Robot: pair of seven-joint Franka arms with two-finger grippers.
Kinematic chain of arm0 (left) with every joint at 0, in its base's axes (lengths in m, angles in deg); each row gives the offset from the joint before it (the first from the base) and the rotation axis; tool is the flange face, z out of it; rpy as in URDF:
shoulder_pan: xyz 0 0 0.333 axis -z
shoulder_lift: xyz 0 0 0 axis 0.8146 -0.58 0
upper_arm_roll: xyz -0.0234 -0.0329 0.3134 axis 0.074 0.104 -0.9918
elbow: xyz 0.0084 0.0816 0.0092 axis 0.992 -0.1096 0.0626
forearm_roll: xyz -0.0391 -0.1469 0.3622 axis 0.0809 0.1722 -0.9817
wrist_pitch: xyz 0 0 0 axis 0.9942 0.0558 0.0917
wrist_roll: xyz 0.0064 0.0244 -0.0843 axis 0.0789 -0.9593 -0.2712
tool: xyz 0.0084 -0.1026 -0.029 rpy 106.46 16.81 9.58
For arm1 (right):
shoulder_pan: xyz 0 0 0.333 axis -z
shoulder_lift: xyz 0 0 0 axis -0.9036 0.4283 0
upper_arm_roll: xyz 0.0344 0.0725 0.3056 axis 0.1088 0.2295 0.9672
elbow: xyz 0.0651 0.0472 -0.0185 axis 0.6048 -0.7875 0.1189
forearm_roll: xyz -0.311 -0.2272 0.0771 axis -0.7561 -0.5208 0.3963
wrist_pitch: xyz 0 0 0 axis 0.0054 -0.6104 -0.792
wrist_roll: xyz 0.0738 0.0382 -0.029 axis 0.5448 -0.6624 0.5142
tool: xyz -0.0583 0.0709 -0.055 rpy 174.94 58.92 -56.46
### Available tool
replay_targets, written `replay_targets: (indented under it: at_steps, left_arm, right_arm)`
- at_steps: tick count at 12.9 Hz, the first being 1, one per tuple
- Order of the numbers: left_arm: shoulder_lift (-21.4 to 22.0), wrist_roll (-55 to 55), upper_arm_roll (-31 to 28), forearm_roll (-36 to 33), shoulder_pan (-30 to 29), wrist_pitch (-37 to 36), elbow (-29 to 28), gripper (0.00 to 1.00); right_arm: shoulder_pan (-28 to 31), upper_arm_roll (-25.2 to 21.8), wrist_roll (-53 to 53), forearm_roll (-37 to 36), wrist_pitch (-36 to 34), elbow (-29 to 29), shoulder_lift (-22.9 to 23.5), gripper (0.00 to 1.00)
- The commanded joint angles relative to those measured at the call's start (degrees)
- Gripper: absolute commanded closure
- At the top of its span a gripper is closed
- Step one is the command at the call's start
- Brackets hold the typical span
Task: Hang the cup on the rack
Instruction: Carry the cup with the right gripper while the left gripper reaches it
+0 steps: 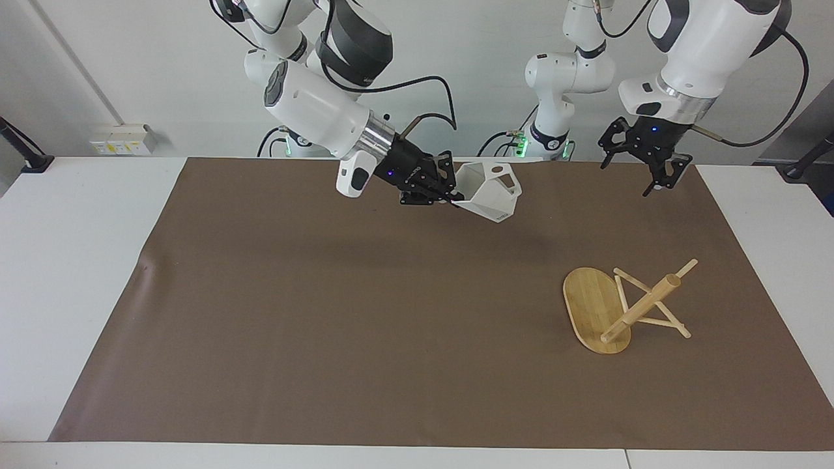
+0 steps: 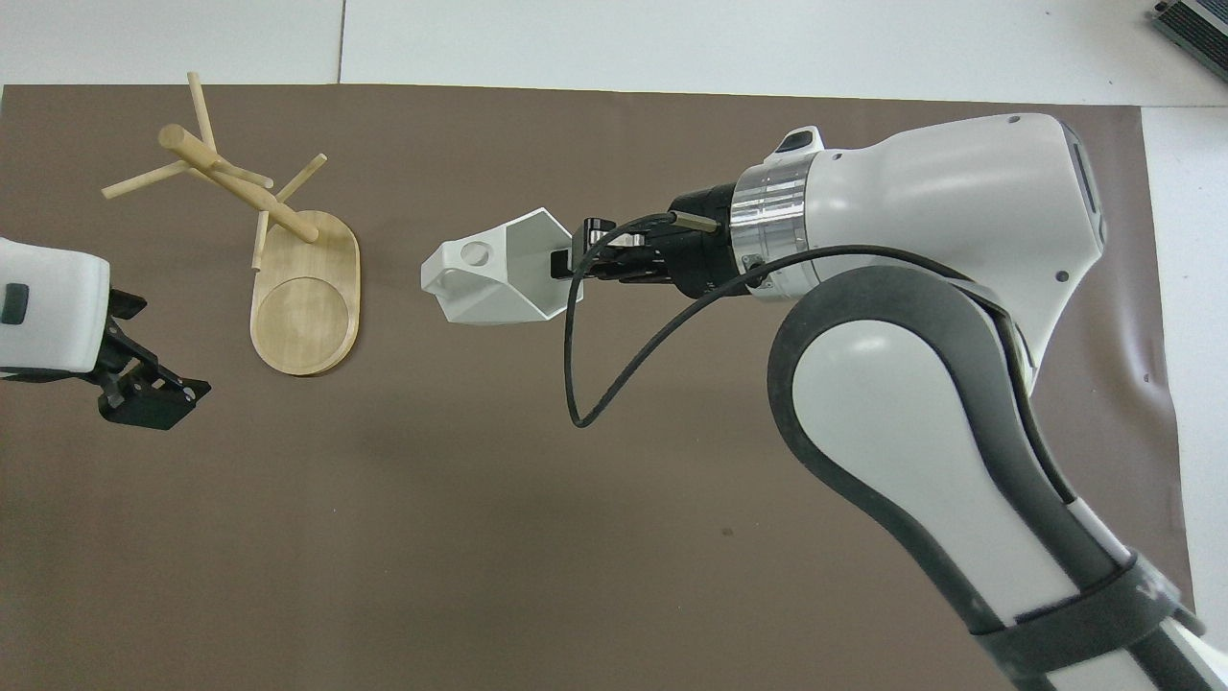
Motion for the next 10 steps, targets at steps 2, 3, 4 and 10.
replay_targets:
  at_steps: [2,3,4,10]
  left_arm:
    - [3.14,6.59,-0.72,1.46,5.04,1.30,-4.32,0.00]
    - [3.67,6.77,-0.81,5.38,5.23,1.73,-5.12,0.00]
    - [3.68,7.73,-0.81,7.86,5.23,2.26,-5.39,0.00]
    - [5.17,10.56,-0.72,8.32,12.33,17.95,-10.82,0.00]
  right_arm:
    - [-0.59,0.80,-1.47,1.08,2.24,-0.02,0.33,1.00]
    - [-0.60,0.89,-1.47,1.17,2.24,0.07,0.42,1.00]
    - [-0.69,0.89,-1.47,1.26,2.24,0.16,0.42,1.00]
    - [-0.77,0.89,-2.62,1.61,2.33,0.16,0.42,1.00]
